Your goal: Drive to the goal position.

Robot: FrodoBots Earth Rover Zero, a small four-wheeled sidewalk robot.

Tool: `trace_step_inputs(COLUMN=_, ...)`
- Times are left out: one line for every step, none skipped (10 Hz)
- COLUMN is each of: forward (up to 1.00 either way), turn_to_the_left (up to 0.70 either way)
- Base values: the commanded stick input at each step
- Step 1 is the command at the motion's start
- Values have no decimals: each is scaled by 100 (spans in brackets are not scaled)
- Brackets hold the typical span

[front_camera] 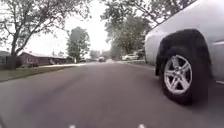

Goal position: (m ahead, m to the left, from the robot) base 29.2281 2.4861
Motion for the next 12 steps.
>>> trace_step_inputs(forward=100, turn_to_the_left=-17)
trace_step_inputs(forward=100, turn_to_the_left=-11)
trace_step_inputs(forward=100, turn_to_the_left=-3)
trace_step_inputs(forward=100, turn_to_the_left=0)
trace_step_inputs(forward=100, turn_to_the_left=0)
trace_step_inputs(forward=100, turn_to_the_left=0)
trace_step_inputs(forward=100, turn_to_the_left=0)
trace_step_inputs(forward=100, turn_to_the_left=0)
trace_step_inputs(forward=100, turn_to_the_left=0)
trace_step_inputs(forward=100, turn_to_the_left=0)
trace_step_inputs(forward=100, turn_to_the_left=0)
trace_step_inputs(forward=100, turn_to_the_left=0)
